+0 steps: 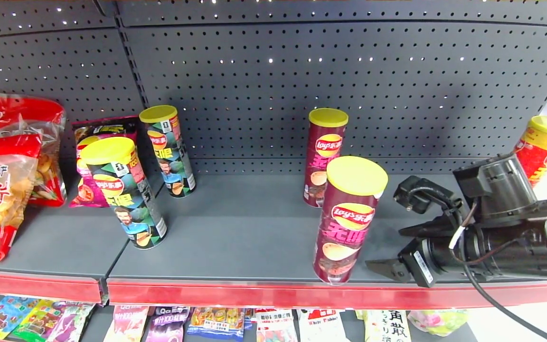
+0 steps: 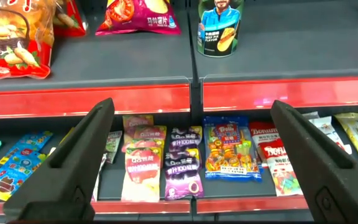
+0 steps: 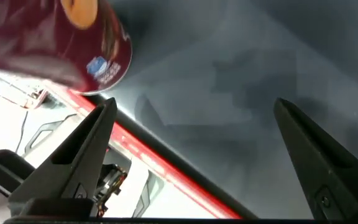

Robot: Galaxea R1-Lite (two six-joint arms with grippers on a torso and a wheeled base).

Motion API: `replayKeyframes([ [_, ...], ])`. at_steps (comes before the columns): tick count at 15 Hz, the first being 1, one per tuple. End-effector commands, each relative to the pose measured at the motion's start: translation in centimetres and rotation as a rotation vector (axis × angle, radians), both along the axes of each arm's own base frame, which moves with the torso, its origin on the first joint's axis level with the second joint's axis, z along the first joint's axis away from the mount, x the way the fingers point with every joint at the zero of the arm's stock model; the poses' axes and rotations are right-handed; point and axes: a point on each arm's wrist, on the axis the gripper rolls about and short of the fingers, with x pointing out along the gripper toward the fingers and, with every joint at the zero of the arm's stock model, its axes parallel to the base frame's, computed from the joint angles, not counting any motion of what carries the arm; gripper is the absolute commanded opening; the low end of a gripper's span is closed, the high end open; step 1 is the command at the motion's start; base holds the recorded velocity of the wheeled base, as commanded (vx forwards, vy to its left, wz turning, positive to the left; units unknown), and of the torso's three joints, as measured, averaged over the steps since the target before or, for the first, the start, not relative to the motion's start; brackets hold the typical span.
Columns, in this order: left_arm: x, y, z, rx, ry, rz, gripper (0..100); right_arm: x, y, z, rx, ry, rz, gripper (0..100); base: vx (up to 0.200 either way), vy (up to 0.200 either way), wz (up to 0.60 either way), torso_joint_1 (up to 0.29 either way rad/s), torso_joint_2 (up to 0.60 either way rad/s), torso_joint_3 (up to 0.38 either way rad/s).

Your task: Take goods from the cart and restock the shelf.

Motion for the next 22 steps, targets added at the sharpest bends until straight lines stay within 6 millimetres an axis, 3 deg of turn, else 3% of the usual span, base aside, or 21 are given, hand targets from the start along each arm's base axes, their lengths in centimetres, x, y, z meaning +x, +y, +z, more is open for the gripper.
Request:
replayKeyframes([
  [1,0.0,0.0,0.0,0.001,0.002,0.000,100,0.6,0.3,-0.3,-0.005,0.011,0.001,100,0.000,0.000,0.00,0.000,0.00,0.000],
  [13,0.0,0.0,0.0,0.001,0.002,0.000,100,1.2,2.4,-0.4,-0.013,0.005,0.049,100,0.000,0.000,0.00,0.000,0.00,0.000],
  [22,0.0,0.0,0.0,0.001,0.002,0.000,100,1.9,2.9,-0.3,-0.012,0.002,0.052,100,0.000,0.000,0.00,0.000,0.00,0.000],
])
